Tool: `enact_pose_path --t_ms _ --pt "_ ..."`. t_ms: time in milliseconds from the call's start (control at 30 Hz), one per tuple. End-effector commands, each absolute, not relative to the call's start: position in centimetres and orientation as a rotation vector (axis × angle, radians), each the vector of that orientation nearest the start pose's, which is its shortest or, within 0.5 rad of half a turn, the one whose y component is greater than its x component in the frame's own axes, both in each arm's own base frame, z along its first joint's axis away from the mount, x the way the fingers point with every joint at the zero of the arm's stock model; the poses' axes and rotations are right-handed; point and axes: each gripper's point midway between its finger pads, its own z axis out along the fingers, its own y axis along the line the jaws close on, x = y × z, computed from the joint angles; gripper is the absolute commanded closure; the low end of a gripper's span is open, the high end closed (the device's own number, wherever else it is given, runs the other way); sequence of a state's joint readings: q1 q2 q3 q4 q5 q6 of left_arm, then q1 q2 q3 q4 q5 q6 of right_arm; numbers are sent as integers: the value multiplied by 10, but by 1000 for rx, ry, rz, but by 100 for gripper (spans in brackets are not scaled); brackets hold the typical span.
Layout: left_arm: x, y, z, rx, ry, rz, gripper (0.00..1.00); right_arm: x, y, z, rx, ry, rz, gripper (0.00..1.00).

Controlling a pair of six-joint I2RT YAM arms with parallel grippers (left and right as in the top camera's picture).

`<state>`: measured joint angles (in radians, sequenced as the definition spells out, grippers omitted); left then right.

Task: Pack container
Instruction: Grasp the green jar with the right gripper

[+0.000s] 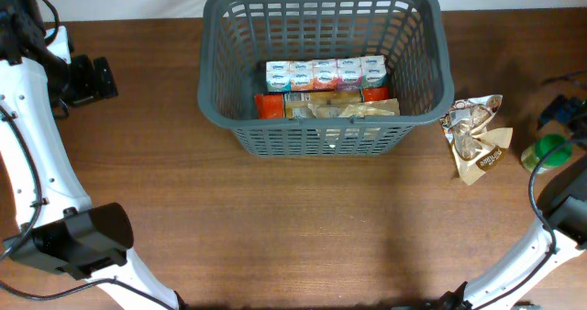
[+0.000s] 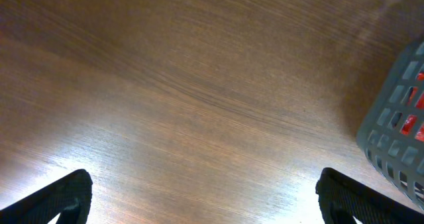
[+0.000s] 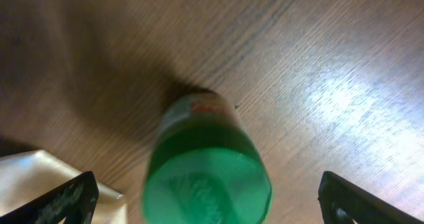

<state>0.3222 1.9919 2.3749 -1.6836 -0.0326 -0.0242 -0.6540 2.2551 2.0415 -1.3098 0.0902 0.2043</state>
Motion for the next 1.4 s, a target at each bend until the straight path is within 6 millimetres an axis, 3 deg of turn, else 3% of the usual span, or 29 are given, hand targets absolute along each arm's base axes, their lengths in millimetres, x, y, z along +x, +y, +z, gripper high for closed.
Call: enact_pose_path --t_ms 0,167,367,433,467,500,700,800,1100,1233,1367 --pt "375 130 265 -521 2828 86 1 344 -279 60 1300 2854 -96 1" --pt "375 130 265 -521 2828 86 1 351 -268 33 1296 2831 17 1" --pt "375 130 265 -521 2828 86 1 351 -270 21 1295 2816 15 1" --pt "375 130 265 -521 2828 86 1 351 -270 21 1295 2816 15 2" --pt "375 130 265 -521 2828 86 1 352 -270 21 1293 2814 14 15" --pt "375 130 265 -521 2828 86 1 352 -270 21 1293 2814 14 20" --pt "375 130 265 -521 2828 86 1 351 -269 21 1295 2817 16 23" --pt "375 130 265 -521 2828 86 1 349 -268 20 1299 2826 19 31" --pt "375 130 265 -521 2828 86 1 343 -263 22 1313 2854 32 34" --pt "375 130 265 -521 2828 86 1 344 -264 41 1309 2847 29 42" --pt "375 130 265 -521 2828 86 1 361 -272 95 1262 2754 24 45"
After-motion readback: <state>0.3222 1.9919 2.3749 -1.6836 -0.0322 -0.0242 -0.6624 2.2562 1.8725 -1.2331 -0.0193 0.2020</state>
